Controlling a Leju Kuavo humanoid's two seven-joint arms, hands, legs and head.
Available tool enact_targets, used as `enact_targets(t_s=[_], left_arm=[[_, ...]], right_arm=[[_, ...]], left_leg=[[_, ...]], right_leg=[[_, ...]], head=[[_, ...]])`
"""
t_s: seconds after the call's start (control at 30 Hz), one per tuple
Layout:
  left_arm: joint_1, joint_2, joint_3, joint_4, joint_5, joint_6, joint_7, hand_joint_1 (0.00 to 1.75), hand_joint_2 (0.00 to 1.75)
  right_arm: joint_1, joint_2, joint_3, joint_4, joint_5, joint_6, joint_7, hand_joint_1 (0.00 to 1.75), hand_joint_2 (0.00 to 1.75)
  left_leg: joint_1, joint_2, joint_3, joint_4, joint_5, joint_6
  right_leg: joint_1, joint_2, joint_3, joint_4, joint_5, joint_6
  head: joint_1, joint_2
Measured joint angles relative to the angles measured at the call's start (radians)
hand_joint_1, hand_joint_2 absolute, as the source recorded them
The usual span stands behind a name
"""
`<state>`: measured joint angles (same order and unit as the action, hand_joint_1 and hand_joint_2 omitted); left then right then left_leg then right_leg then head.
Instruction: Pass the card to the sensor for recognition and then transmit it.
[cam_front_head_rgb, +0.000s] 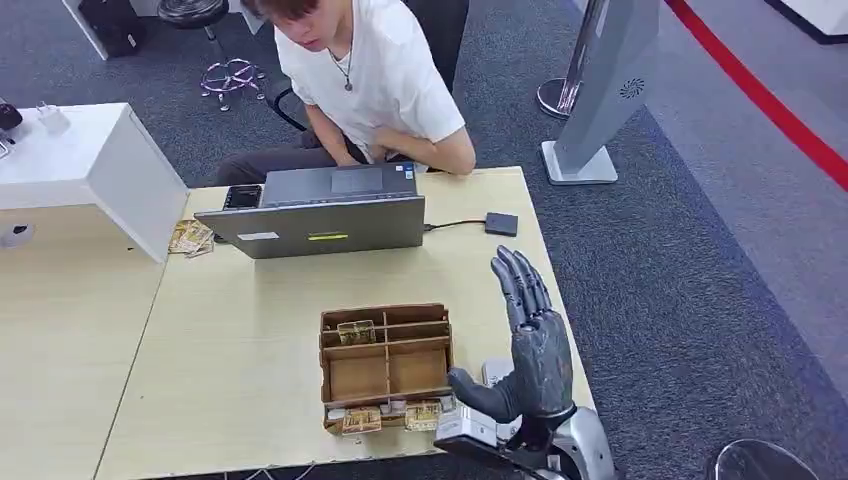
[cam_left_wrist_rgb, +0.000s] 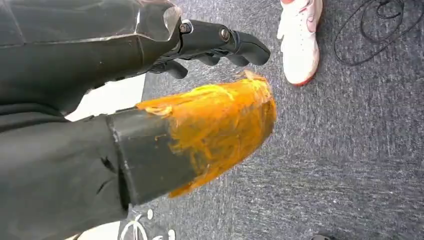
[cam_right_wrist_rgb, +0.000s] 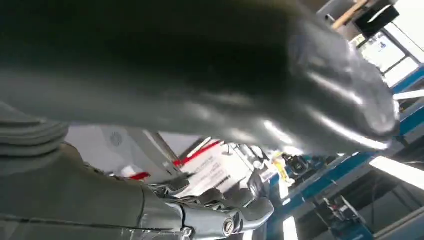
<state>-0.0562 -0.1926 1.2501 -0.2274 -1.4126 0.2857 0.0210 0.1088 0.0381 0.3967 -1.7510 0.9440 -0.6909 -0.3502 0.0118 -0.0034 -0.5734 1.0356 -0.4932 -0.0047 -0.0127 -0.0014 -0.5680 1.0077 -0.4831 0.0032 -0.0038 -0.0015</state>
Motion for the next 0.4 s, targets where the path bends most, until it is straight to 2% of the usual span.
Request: enact_targets(t_s=[0.23,0.4], left_arm=[[0.000,-0.005,0.008,0.000,0.010,0.011,0.006,0.00,0.00],[0.000,-0.006,0.019,0.000,0.011,0.019,0.020,0.00,0.00]], right_arm=[[0.050,-0.002,0.012,-0.024,-0.260,0.016,-0.034,0.00,0.00],[0.086,-0.013,0.017,-0.032,-0.492,0.133,-0.092,0.00,0.00]], left_leg=[[0.000,0.000,0.000,0.000,0.000,0.000],[0.000,0.000,0.000,0.000,0.000,0.000]], right_leg=[[0.000,0.000,0.000,0.000,0.000,0.000],[0.000,0.000,0.000,0.000,0.000,0.000]], head=[[0.000,0.000],[0.000,0.000]])
